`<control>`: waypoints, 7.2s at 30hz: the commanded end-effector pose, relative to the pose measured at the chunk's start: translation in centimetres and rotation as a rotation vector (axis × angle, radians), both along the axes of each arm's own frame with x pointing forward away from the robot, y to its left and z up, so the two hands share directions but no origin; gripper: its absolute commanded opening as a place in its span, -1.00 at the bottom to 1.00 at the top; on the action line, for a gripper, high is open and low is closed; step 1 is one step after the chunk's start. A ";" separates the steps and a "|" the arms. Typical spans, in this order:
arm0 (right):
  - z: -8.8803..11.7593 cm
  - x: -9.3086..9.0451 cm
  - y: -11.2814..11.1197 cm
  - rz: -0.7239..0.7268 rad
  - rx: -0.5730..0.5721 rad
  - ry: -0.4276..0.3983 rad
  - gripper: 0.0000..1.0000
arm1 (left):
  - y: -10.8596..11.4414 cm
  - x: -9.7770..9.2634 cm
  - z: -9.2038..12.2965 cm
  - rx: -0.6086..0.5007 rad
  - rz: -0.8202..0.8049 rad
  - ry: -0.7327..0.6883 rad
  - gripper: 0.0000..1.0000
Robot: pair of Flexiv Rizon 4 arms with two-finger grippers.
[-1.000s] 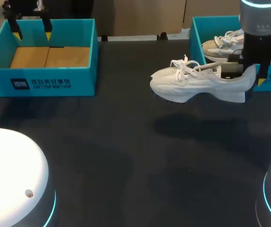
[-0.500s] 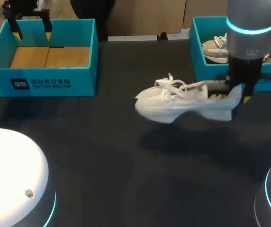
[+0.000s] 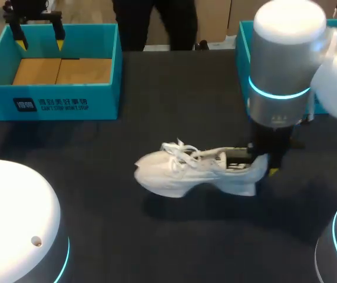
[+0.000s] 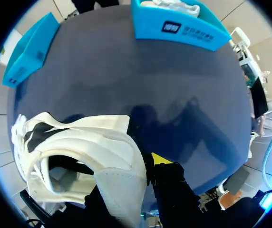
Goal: Take the shoe out of the shoebox, open the shoe tongue, remove and reinsert the insole, then place the shoe into the shoebox
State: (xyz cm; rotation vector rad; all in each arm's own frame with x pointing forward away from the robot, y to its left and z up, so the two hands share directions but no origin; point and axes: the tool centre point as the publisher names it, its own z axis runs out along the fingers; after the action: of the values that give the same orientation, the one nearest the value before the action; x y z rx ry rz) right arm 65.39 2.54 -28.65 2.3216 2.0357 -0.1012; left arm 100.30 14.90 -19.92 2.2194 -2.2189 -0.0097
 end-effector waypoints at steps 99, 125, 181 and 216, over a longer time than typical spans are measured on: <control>-1.1 -1.5 6.5 0.217 0.247 0.057 1.00 | 0.1 -0.1 -0.1 -0.002 0.000 -0.002 1.00; 1.1 -1.2 4.3 0.585 0.604 -0.237 1.00 | 0.1 -0.1 -0.1 -0.002 0.000 -0.002 1.00; -5.6 -0.6 -0.3 1.279 0.914 -0.955 1.00 | 0.1 -0.1 -0.1 -0.002 0.000 -0.002 1.00; -11.2 -0.1 -2.2 1.264 0.948 -1.021 1.00 | 0.1 -0.1 -0.1 -0.002 0.000 -0.002 1.00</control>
State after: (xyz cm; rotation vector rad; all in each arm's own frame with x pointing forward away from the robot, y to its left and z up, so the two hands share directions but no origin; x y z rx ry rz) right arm 64.83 -0.75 -39.15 0.3424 2.4867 1.8395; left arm 100.30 14.91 -19.92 2.2195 -2.2188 -0.0097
